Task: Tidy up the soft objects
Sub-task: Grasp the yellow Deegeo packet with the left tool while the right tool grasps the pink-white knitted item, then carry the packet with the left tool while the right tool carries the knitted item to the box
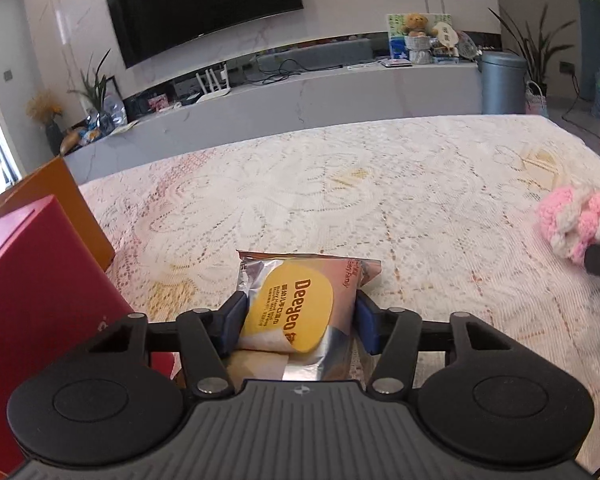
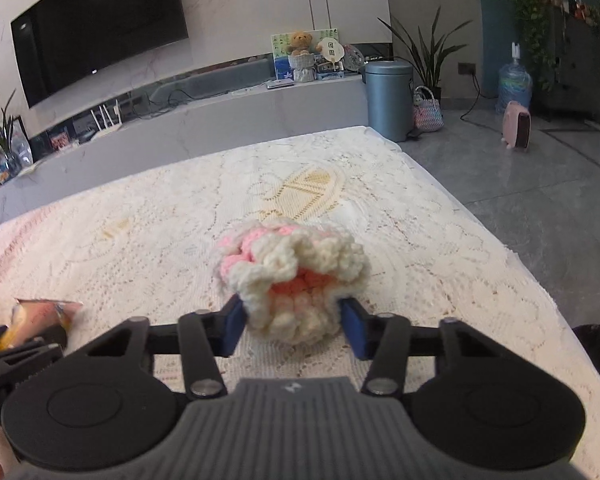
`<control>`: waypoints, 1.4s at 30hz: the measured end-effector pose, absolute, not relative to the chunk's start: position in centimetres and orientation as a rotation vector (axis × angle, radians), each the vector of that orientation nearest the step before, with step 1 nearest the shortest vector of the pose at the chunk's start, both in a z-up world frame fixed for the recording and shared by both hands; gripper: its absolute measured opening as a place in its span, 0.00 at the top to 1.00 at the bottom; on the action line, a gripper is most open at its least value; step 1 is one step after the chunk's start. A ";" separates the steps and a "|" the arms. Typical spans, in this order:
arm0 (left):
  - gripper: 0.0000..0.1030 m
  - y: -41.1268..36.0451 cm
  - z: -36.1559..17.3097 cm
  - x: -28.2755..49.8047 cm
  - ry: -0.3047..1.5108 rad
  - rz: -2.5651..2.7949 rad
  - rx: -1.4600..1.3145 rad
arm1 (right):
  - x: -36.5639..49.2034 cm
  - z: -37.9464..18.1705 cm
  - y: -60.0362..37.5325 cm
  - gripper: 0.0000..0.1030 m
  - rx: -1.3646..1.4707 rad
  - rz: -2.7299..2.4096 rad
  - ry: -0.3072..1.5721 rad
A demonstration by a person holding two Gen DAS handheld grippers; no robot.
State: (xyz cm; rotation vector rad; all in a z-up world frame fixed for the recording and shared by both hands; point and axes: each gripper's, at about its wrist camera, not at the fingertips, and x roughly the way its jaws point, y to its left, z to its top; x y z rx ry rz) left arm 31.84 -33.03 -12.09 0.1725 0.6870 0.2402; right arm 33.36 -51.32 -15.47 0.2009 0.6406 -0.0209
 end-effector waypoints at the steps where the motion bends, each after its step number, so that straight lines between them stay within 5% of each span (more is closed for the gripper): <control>1: 0.41 -33.1 -12.0 31.8 0.688 0.236 0.174 | 33.2 -15.4 -51.5 0.58 0.210 -0.015 0.641; 5: 0.45 -32.5 -10.7 31.1 0.684 0.169 0.099 | 32.8 -14.6 -52.0 0.66 0.233 -0.006 0.623; 7: 0.46 -32.8 -9.6 30.3 0.648 0.152 0.110 | 32.6 -13.8 -51.7 0.85 0.221 0.003 0.598; 22: 0.46 -27.1 3.1 26.3 0.467 0.051 0.011 | 29.0 -3.9 -46.1 0.88 0.073 -0.011 0.550; 34: 0.46 -16.6 11.8 21.5 0.298 0.081 -0.044 | 22.4 9.9 -32.5 0.88 -0.087 0.041 0.329; 42: 0.46 -8.7 14.5 19.0 0.256 0.153 -0.084 | 20.1 14.1 -21.1 0.88 -0.156 0.145 0.229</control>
